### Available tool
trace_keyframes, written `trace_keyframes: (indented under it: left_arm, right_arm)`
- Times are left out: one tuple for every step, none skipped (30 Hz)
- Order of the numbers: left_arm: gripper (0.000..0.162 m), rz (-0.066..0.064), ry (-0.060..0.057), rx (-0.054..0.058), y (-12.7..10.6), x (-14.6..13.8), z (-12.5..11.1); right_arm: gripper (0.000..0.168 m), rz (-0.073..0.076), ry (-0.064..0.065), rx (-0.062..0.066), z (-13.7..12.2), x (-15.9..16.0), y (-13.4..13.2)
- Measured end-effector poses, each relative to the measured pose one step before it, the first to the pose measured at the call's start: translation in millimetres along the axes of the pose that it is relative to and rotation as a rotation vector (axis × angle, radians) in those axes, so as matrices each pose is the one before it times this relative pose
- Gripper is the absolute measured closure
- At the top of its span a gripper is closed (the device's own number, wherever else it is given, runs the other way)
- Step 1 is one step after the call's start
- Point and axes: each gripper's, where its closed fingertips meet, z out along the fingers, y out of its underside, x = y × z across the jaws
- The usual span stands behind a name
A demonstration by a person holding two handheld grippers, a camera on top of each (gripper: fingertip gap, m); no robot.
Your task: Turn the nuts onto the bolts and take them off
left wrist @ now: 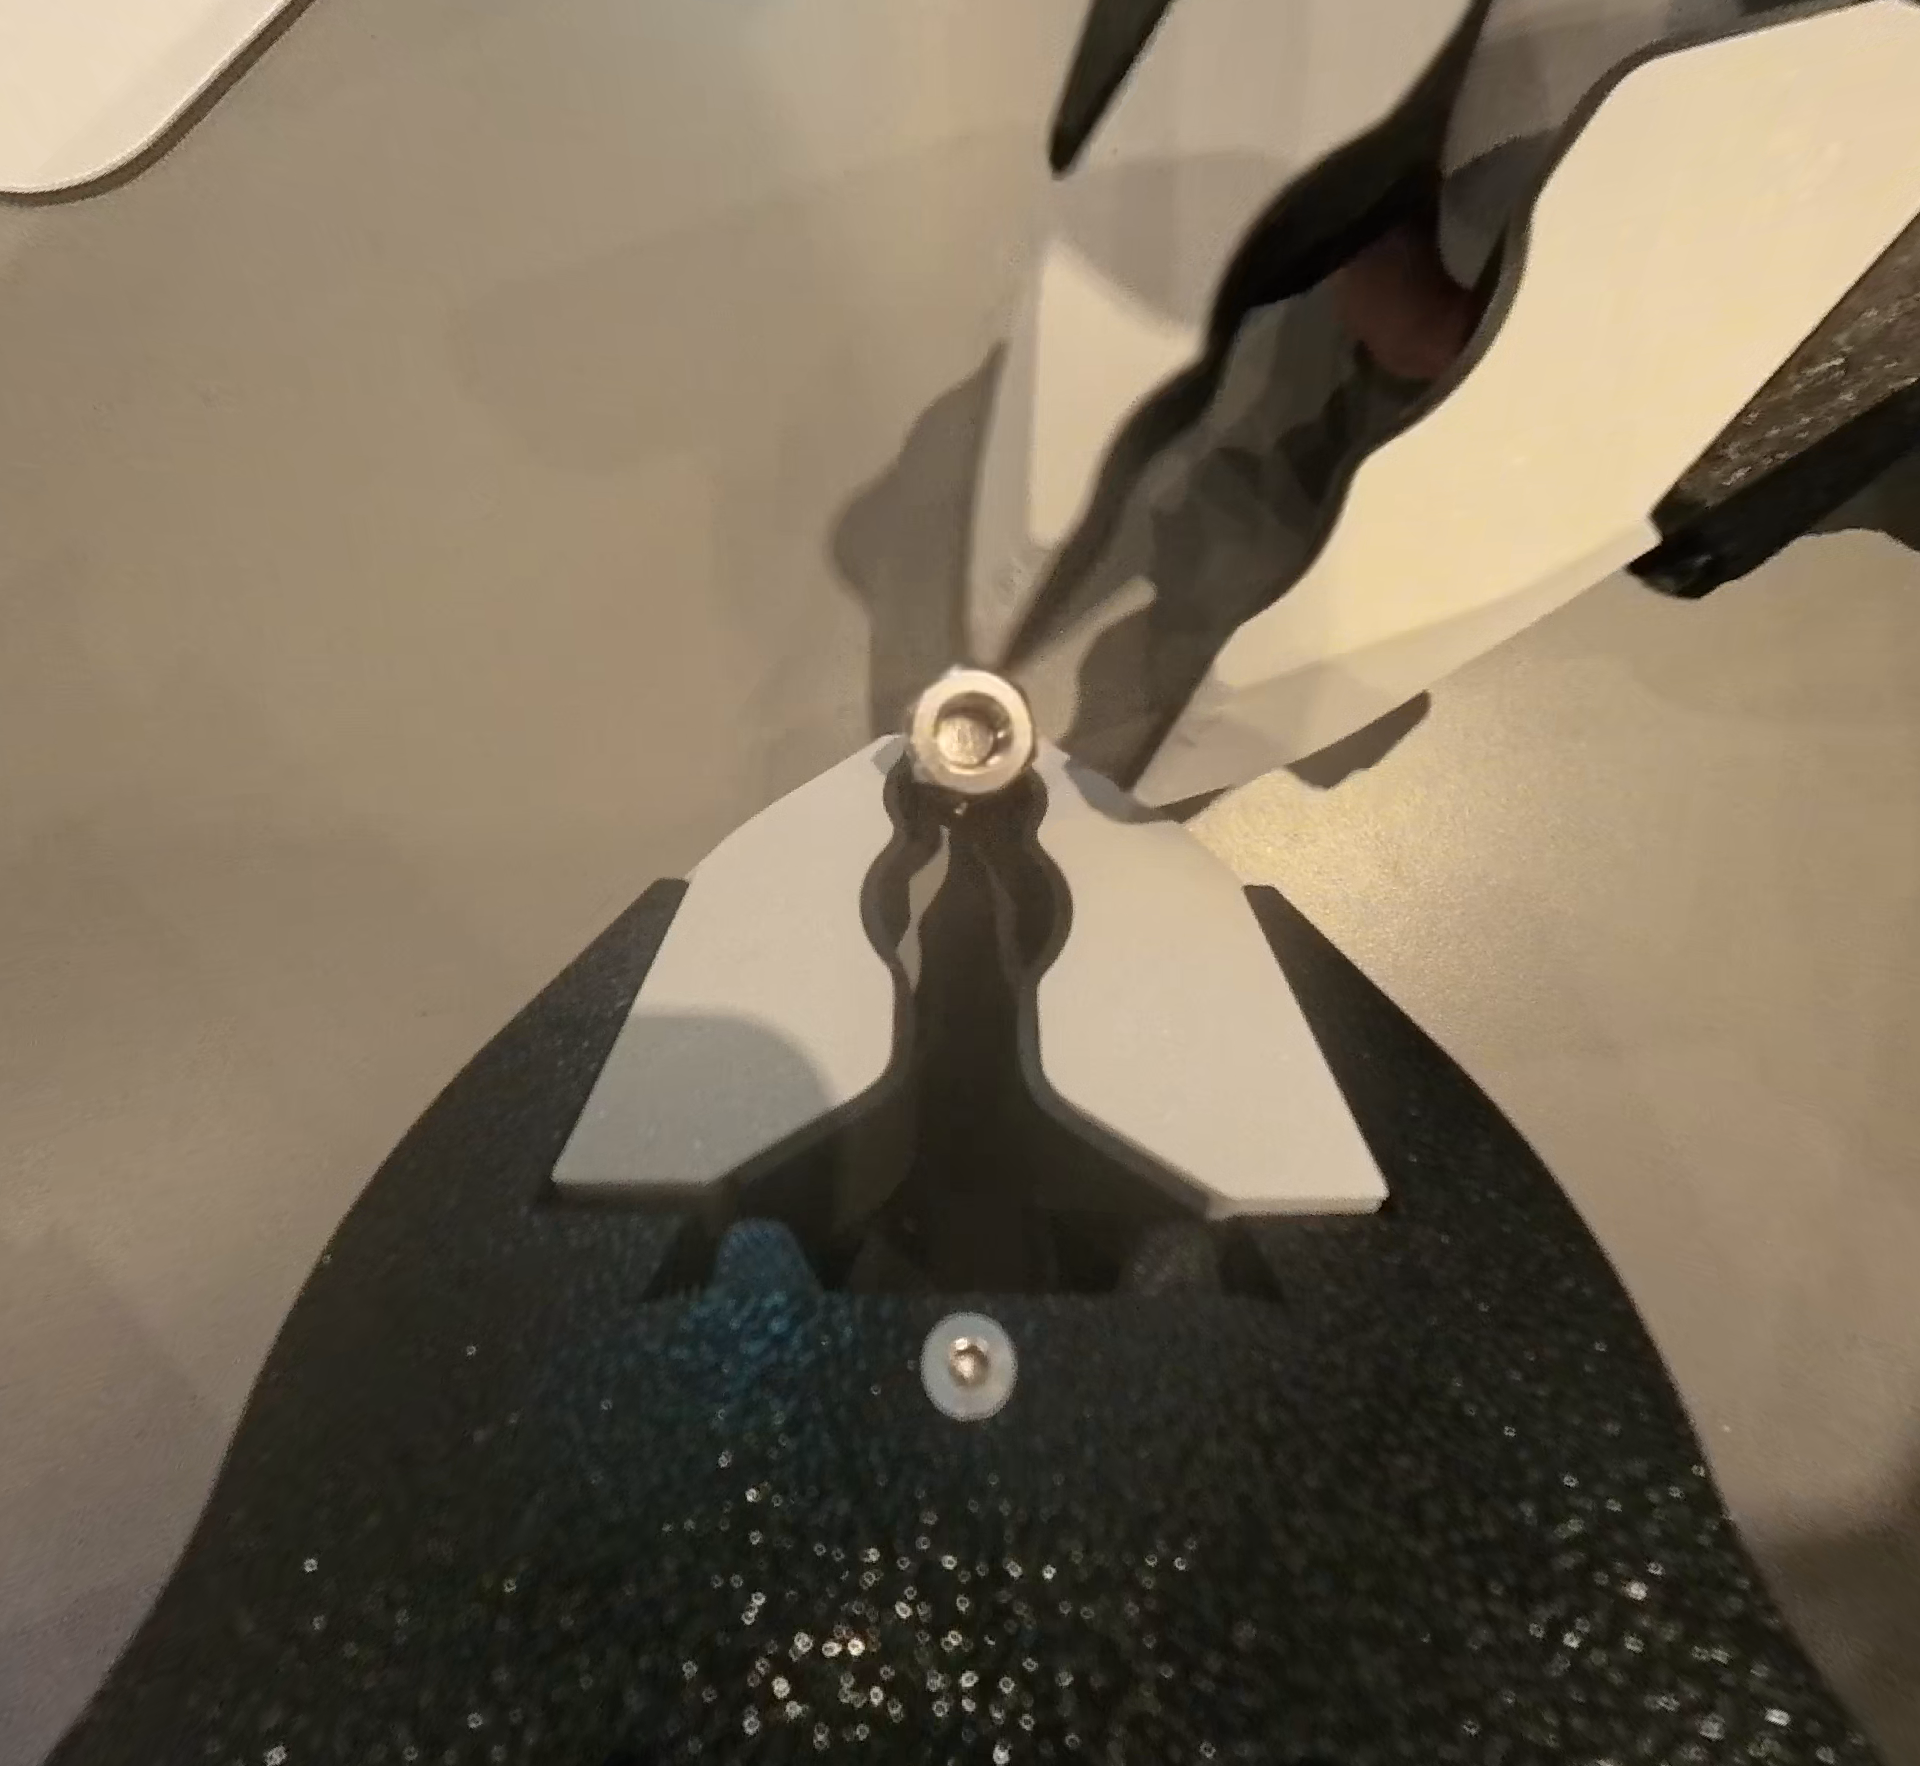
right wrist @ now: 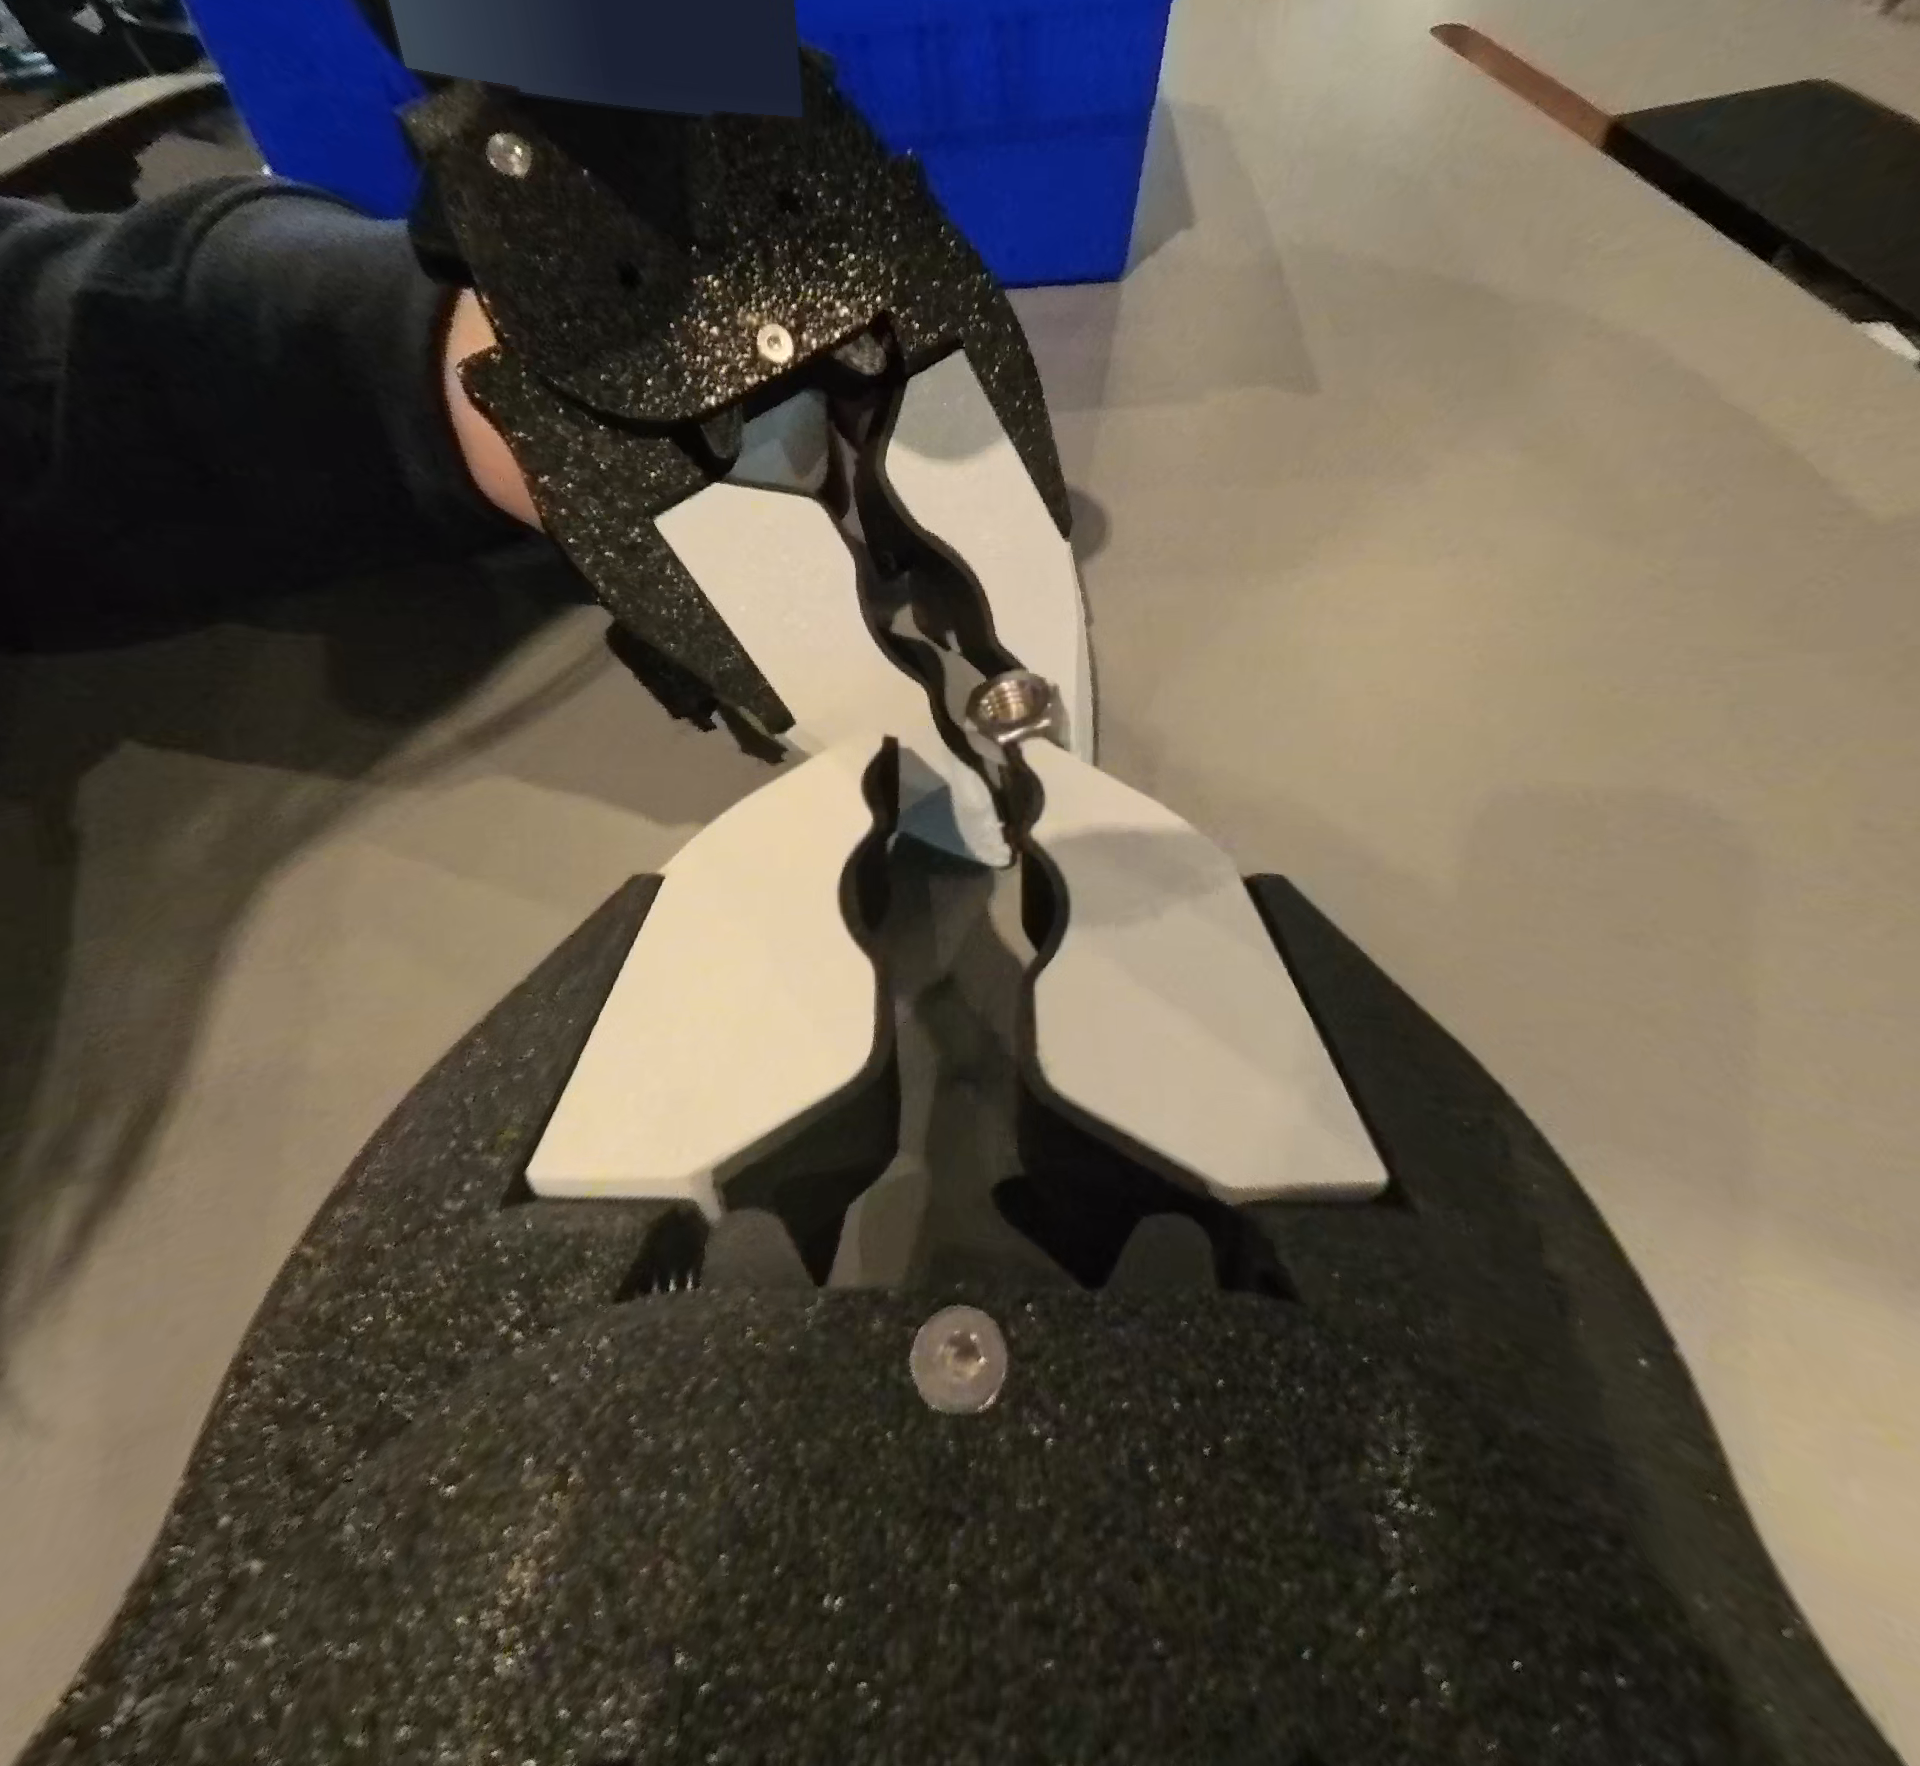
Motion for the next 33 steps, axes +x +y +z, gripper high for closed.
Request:
trace_keyframes:
  left_arm:
    - [0.147, 0.0001, 0.0001, -0.0001, 0.01, 0.00, -0.01]
    - [0.147, 0.0001, 0.0000, -0.0006, 0.11, 0.08, 0.07]
    - [0.147, 0.0000, 0.0000, -0.0011, 0.09, -0.06, -0.02]
    - [0.147, 0.0001, 0.0000, -0.0011, 0.05, 0.03, 0.02]
    - [0.147, 0.0000, -0.0001, -0.0009, 0.13, -0.06, 0.07]
    - [0.147, 0.0000, -0.0002, -0.0011, 0.09, -0.08, -0.02]
    - [0.147, 0.0001, -0.0001, -0.0015, 0.04, -0.05, 0.05]
    - [0.147, 0.0001, -0.0001, -0.0016, 0.19, 0.00, 0.05]
    - [0.147, 0.0000, -0.0002, -0.0013, 0.11, -0.08, -0.03]
    - [0.147, -0.0001, -0.0003, -0.0006, -0.02, 0.01, 0.06]
    - [0.147, -0.0001, -0.0002, -0.0002, 0.07, -0.10, -0.05]
    - [0.147, -0.0001, -0.0001, -0.0002, 0.09, 0.05, -0.08]
    - [0.147, -0.0001, -0.0001, -0.0002, 0.10, 0.00, 0.05]
    - [0.147, -0.0001, -0.0001, -0.0004, 0.05, 0.00, -0.03]
    - [0.147, -0.0001, 0.0000, -0.0003, 0.04, 0.00, -0.02]
    - [0.147, 0.0000, 0.0000, 0.0000, 0.06, 0.06, -0.06]
    - [0.147, 0.0000, 0.0002, -0.0001, -0.02, 0.11, 0.03]
    - [0.147, 0.0000, 0.0002, -0.0004, 0.11, 0.08, -0.09]
    - [0.147, -0.0001, -0.0001, -0.0004, 0.05, 0.00, -0.03]
    - [0.147, -0.0001, 0.0000, -0.0002, 0.03, 0.00, -0.02]
    - [0.147, 0.0000, 0.0001, -0.0001, 0.07, 0.07, -0.07]
    - [0.147, 0.0000, 0.0000, 0.0000, 0.00, 0.00, 0.00]
    - [0.147, 0.0000, 0.0000, -0.0001, 0.00, 0.05, -0.13]
    - [0.147, 0.0000, 0.0000, 0.0000, 0.06, 0.06, -0.06]
    - [0.146, 0.0000, 0.0000, 0.0001, 0.02, -0.08, -0.03]
    - [0.147, 0.0000, 0.0000, 0.0001, 0.04, 0.06, -0.05]
    - [0.147, 0.0001, 0.0002, -0.0001, 0.08, 0.08, -0.07]
    - [0.146, 0.0001, 0.0003, -0.0006, -0.02, 0.06, 0.06]
    - [0.146, 0.0000, 0.0002, -0.0004, 0.11, 0.08, -0.09]
    - [0.146, 0.0000, 0.0001, -0.0004, 0.05, 0.01, -0.03]
    - [0.146, 0.0000, 0.0001, -0.0007, -0.01, 0.04, 0.05]
    - [0.146, 0.0000, 0.0000, -0.0007, 0.09, 0.01, -0.05]
    - [0.146, -0.0001, 0.0000, -0.0001, 0.01, 0.00, 0.00]
  right_arm:
    - [0.148, 0.0046, 0.0009, -0.0018, -0.27, 0.26, 0.48]
    - [0.147, 0.0036, 0.0115, 0.0065, -0.47, 1.69, -0.77]
    - [0.146, 0.0056, 0.0099, 0.0060, -0.50, 1.67, -0.74]
    - [0.145, 0.0065, 0.0091, 0.0044, -0.41, 1.66, -0.54]
    - [0.143, 0.0042, 0.0069, 0.0039, -0.14, 1.32, -0.48]
    - [0.141, 0.0009, 0.0077, 0.0032, -0.13, 1.26, -0.50]
    - [0.141, -0.0034, 0.0038, 0.0017, 0.09, 0.31, -0.29]
    - [0.141, -0.0062, 0.0010, -0.0002, 0.26, -0.18, -0.05]
    - [0.141, -0.0097, 0.0051, 0.0029, 0.32, -0.05, -0.66]
    - [0.141, -0.0148, 0.0062, 0.0102, 0.20, -0.22, -1.64]
    - [0.142, -0.0157, 0.0052, 0.0146, 0.15, -0.55, -2.41]
    - [0.144, -0.0130, 0.0058, 0.0153, 0.46, -0.37, -2.56]
    - [0.146, -0.0089, 0.0042, 0.0127, 0.72, -0.36, -2.22]
    - [0.148, -0.0032, 0.0042, 0.0103, 1.12, -0.11, -2.04]
    - [0.150, 0.0008, -0.0070, 0.0043, 1.54, -1.26, -1.24]
    - [0.151, 0.0052, -0.0048, -0.0016, 1.88, -0.71, -0.43]
    - [0.154, 0.0042, 0.0012, -0.0036, 1.64, 0.12, -0.14]
    - [0.156, 0.0006, 0.0070, -0.0009, 1.11, 0.76, -0.33]
    - [0.160, -0.0001, 0.0082, -0.0004, 0.80, 1.08, -0.37]
    - [0.162, 0.0014, 0.0039, -0.0044, 0.42, 0.58, 0.29]
    - [0.164, 0.0045, 0.0002, -0.0095, 0.63, 0.37, 1.37]
    - [0.164, 0.0055, -0.0037, -0.0102, 0.37, -0.05, 1.52]
    - [0.165, 0.0044, -0.0009, -0.0078, 0.01, 0.29, 1.20]
    - [0.166, 0.0032, 0.0023, -0.0085, -0.14, 0.55, 1.44]
    - [0.167, 0.0033, 0.0029, -0.0089, -0.19, 0.72, 1.50]
    - [0.168, 0.0031, 0.0042, -0.0059, -0.22, 0.86, 0.99]
    - [0.168, 0.0030, 0.0015, -0.0027, -0.23, 0.58, 0.57]
    - [0.168, 0.0024, -0.0014, -0.0007, 0.03, -0.03, 0.15]
    - [0.168, 0.0007, 0.0006, -0.0005, 0.03, 0.15, 0.03]
    - [0.168, -0.0004, 0.0003, -0.0009, 0.17, 0.02, 0.13]
    - [0.168, -0.0006, -0.0019, -0.0036, 0.29, -0.19, 0.44]
    - [0.168, -0.0015, -0.0001, -0.0014, 0.25, -0.23, 0.03]
    - [0.168, 0.0005, 0.0003, 0.0000, -0.02, 0.10, 0.00]
